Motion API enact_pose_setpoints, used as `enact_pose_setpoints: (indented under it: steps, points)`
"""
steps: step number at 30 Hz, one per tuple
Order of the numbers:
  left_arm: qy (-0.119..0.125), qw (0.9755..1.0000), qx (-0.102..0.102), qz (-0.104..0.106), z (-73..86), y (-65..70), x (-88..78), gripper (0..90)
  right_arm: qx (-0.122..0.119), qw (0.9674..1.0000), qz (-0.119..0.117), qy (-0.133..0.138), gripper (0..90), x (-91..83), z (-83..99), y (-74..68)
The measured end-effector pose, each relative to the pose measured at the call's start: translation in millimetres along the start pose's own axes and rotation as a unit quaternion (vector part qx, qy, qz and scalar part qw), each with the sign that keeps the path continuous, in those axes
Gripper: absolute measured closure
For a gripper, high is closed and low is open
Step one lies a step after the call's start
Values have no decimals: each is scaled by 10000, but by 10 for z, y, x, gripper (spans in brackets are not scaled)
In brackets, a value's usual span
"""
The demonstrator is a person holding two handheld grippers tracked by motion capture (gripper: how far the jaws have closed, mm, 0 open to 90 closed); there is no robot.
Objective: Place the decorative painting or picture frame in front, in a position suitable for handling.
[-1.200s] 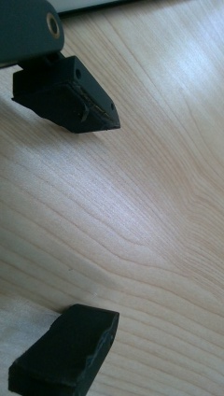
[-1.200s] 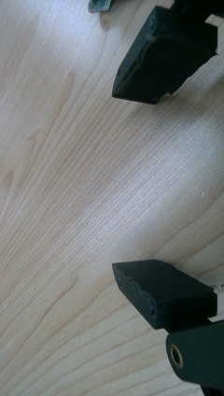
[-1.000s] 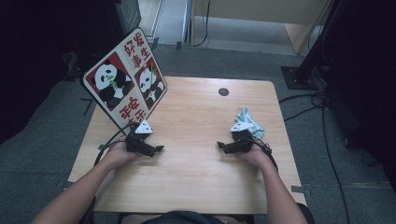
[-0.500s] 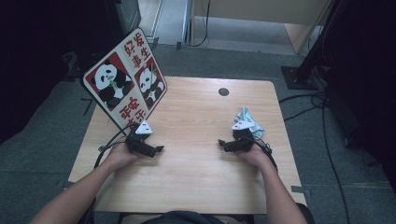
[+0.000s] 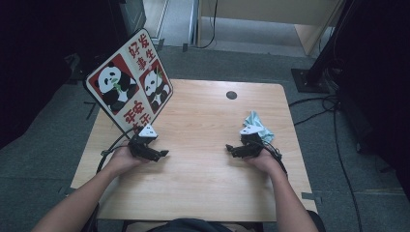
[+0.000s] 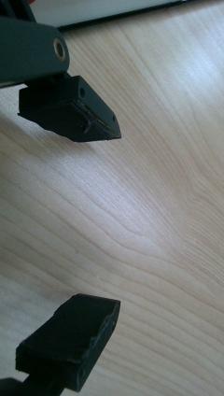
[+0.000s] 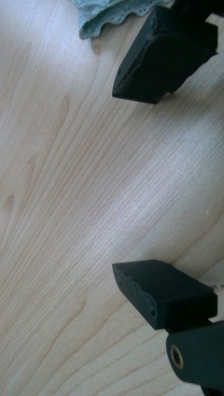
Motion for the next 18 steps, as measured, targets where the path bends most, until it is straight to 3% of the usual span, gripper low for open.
enact_pose_setpoints:
  steps: [2,5,8,11,14,18]
  points:
    - [29,10000,26,-30,-38,-7,-48,160,3,10000,1,-3,135,-1,0,0]
    - [32,9999,42,128,-80,30,-123,160,3,10000,2,-1,135,0,0,0]
    - [84,9998,131,155,-111,71,-177,159,3,10000,2,-3,135,0,0,0]
    - [142,9991,100,394,-144,120,-251,160,-1,10000,0,-2,135,0,0,0]
    - [208,9985,159,484,-166,148,-378,195,0,10000,2,-5,135,-1,1,0]
    - [212,9985,128,487,-149,123,-479,222,1,10000,2,-3,135,0,1,0]
Point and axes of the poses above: each handheld gripper's, and its own axes: x roughly forward along the jaws, z roughly out of its underside, y roughly to its right, the point moved 8 cm from there along x, roughly forward along the jaws, and after that the axes turned 1 degree about -z, right-handed, at the moved point
